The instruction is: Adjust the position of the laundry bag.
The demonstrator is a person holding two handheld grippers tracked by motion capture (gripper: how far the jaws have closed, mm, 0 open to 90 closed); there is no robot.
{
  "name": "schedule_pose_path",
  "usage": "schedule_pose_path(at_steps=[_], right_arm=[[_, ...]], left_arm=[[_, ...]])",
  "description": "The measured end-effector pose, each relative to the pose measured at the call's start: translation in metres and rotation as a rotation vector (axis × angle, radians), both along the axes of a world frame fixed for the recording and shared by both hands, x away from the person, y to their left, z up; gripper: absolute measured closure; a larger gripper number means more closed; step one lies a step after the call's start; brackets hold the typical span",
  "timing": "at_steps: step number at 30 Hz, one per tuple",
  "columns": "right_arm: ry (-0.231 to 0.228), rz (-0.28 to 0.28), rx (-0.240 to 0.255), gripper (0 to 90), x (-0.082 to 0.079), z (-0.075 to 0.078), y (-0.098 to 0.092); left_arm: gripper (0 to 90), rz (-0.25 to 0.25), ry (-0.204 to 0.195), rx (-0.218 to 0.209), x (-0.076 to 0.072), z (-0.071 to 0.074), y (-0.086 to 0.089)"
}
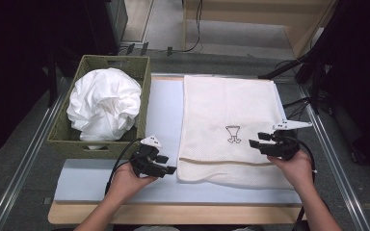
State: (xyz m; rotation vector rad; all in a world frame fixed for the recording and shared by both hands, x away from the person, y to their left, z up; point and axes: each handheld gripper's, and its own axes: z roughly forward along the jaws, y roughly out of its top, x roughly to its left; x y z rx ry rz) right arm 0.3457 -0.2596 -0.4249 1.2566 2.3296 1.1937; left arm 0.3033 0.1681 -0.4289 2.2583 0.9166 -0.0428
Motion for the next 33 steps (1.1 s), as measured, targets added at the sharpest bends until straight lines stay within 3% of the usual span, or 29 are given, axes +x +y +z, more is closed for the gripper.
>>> schedule_pose_path(at_steps=[4, 6, 17, 21, 33], right_arm=[[0.009, 0.004, 0.004, 47.0, 0.0, -0.002, -0.002], [0.007, -0.009, 0.005, 46.8, 0.0, -0.002, -0.004], [0.003, -0.008, 0.014, 46.6, -0.002, -0.002, -0.006], [0.007, -0.018, 0.012, 46.6, -0.003, -0.002, -0.008], [0.009, -0.023, 0.016, 46.7, -0.004, -0.002, -0.011]], left_arm=[[44.3, 0.013, 0.02, -0.023, 0.001, 0.0, 0.002], [41.2, 0.026, 0.007, -0.006, 0.0, 0.001, 0.001], [39.9, 0.008, 0.029, -0.044, -0.001, -0.001, -0.001], [40.0, -0.003, 0.013, -0.022, -0.003, -0.001, -0.005], [52.8, -0.034, -0.001, -0.04, -0.008, 0.0, -0.01]])
